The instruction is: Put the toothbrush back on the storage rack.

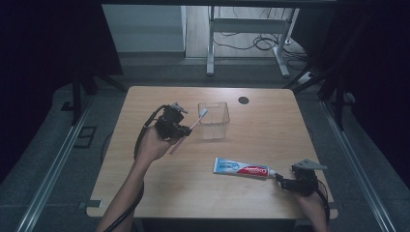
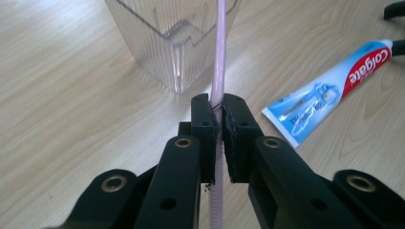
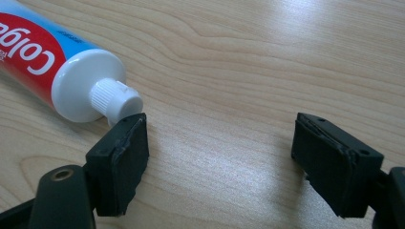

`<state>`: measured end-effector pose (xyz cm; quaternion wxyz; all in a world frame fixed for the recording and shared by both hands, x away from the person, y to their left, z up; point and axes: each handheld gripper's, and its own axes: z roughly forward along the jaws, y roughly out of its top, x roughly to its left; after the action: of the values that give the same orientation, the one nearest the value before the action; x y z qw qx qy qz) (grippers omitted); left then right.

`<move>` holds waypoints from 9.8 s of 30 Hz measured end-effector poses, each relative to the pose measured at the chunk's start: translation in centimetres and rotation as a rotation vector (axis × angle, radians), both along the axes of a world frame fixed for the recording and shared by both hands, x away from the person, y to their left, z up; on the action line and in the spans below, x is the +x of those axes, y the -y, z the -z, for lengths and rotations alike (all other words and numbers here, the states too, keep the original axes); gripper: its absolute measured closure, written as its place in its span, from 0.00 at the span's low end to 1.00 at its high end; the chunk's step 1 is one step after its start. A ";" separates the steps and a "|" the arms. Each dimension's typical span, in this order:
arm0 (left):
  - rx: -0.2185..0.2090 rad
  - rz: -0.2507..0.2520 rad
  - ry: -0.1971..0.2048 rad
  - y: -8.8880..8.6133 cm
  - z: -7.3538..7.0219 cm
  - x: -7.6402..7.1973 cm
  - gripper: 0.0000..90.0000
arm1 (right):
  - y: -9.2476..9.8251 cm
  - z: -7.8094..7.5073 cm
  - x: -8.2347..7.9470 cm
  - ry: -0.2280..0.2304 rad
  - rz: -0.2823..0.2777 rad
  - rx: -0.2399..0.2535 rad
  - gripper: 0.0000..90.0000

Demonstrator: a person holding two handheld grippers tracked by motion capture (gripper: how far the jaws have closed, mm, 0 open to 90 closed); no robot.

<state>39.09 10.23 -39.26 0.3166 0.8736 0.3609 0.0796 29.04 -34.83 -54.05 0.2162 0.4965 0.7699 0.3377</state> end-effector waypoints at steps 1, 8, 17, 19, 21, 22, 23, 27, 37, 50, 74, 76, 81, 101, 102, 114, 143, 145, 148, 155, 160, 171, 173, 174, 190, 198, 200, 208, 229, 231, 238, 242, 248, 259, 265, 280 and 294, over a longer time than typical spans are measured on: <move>-0.004 -0.003 0.004 0.2 -0.1 0.1 0.94 | 0.0 0.0 0.0 0.000 0.000 0.000 0.22; -0.009 -0.005 0.036 1.1 -0.4 1.1 0.94 | 0.0 0.0 0.0 0.000 0.000 0.000 0.22; -0.033 -0.010 0.070 2.0 -0.5 2.4 0.94 | 0.0 0.0 0.0 0.000 0.000 0.001 0.22; -0.041 -0.009 0.078 2.1 -0.6 2.7 0.94 | 0.0 0.0 0.0 0.000 0.000 0.001 0.22; -0.047 -0.012 0.087 2.4 -0.6 3.0 0.94 | 0.0 0.0 0.0 0.000 0.000 0.001 0.22; -0.051 -0.011 0.091 2.5 -0.7 3.1 0.94 | 0.0 0.0 0.0 0.000 0.000 0.001 0.22; -0.052 -0.011 0.096 2.6 -0.7 3.2 0.94 | 0.0 0.0 0.0 0.000 0.000 0.001 0.22; -0.062 -0.019 0.117 3.1 -0.9 3.7 0.94 | 0.0 0.0 0.0 0.000 0.000 0.002 0.22; -0.099 -0.038 0.150 4.0 -1.1 5.1 0.94 | 0.0 0.0 0.0 -0.001 0.000 0.002 0.22; -0.129 -0.056 0.175 5.1 -1.3 6.9 0.94 | 0.0 0.0 0.0 0.000 -0.001 0.002 0.22; -0.171 -0.105 0.238 7.2 -0.8 9.8 0.94 | 0.0 0.0 0.0 -0.001 -0.001 0.006 0.22; -0.167 -0.104 0.242 7.4 -0.6 10.0 0.94 | 0.0 0.0 0.0 -0.001 -0.001 0.006 0.22; -0.155 -0.100 0.246 7.9 -0.1 10.4 0.94 | 0.0 0.0 0.0 -0.001 -0.002 0.006 0.22; -0.106 -0.090 0.240 8.9 2.6 10.8 0.94 | 0.0 0.0 0.0 -0.001 -0.002 0.006 0.22; -0.103 -0.090 0.240 8.9 2.7 10.7 0.94 | 0.0 0.0 0.0 -0.001 -0.002 0.006 0.22; -0.074 -0.072 0.220 9.3 4.3 10.5 0.94 | 0.0 0.0 0.0 -0.002 -0.001 0.006 0.22; 0.050 -0.037 0.199 10.7 6.2 10.2 0.93 | 0.0 0.0 0.0 -0.002 -0.002 0.006 0.22; 0.058 -0.031 0.195 10.8 6.2 10.2 0.93 | 0.0 0.0 0.0 -0.002 -0.002 0.006 0.22; 0.063 -0.034 0.192 10.8 6.3 10.2 0.92 | 0.0 0.0 0.0 -0.002 -0.002 0.006 0.22; 0.107 -0.028 0.208 11.2 6.3 10.0 0.88 | 0.0 0.0 0.0 -0.002 -0.001 0.006 0.22; 0.102 -0.035 0.214 11.1 6.1 10.0 0.86 | 0.0 0.0 0.0 -0.002 -0.002 0.006 0.22; 0.047 -0.047 0.210 10.8 4.6 9.4 0.69 | 0.0 0.0 0.0 -0.002 -0.001 0.006 0.22; 0.030 -0.047 0.202 10.7 4.3 9.3 0.64 | 0.0 0.0 0.0 -0.001 -0.002 0.006 0.22; 0.020 -0.050 0.200 10.7 4.1 9.2 0.63 | 0.0 0.0 0.0 -0.002 -0.002 0.006 0.22; -0.036 -0.020 0.154 9.8 2.9 7.6 0.34 | 0.0 0.0 0.0 0.000 -0.002 0.005 0.22; -0.056 -0.029 0.156 8.7 2.4 6.6 0.23 | 0.0 0.0 0.0 0.000 -0.002 0.004 0.22; -0.064 -0.030 0.157 8.4 2.3 6.5 0.21 | 0.0 0.0 0.0 0.001 -0.002 0.003 0.22; -0.083 -0.028 0.155 7.2 2.1 5.4 0.15 | 0.0 0.0 0.0 0.001 -0.002 0.003 0.22; -0.083 -0.020 0.202 4.7 2.5 2.0 0.14 | 0.0 0.0 0.0 0.001 -0.002 0.003 0.22; -0.073 -0.018 0.210 4.4 2.6 1.7 0.14 | 0.0 0.0 0.0 0.001 -0.002 0.003 0.22; -0.064 -0.021 0.217 3.7 3.2 0.7 0.14 | 0.0 0.0 0.0 0.001 -0.002 0.003 0.22; -0.065 -0.022 0.218 3.3 3.5 0.1 0.14 | 0.0 0.0 0.0 0.000 -0.002 0.002 0.22; -0.058 -0.025 0.226 2.7 4.1 -0.8 0.14 | 0.0 0.0 0.0 0.001 -0.002 0.002 0.22; -0.056 -0.038 0.220 1.3 5.7 -2.4 0.14 | 0.0 0.0 0.0 0.000 -0.003 0.000 0.22; -0.055 -0.041 0.219 0.5 6.5 -3.3 0.14 | 0.0 0.0 0.0 0.001 -0.004 0.000 0.22; -0.034 -0.040 0.204 -0.7 8.9 -5.3 0.14 | 0.0 0.0 0.0 0.000 -0.003 -0.001 0.22; -0.059 -0.045 0.184 -1.6 11.2 -7.3 0.14 | 0.0 0.0 0.0 0.001 -0.003 -0.001 0.22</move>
<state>31.75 11.81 -50.44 0.3719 0.8446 0.3521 0.1559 29.03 -34.85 -54.05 0.2161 0.4951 0.7707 0.3380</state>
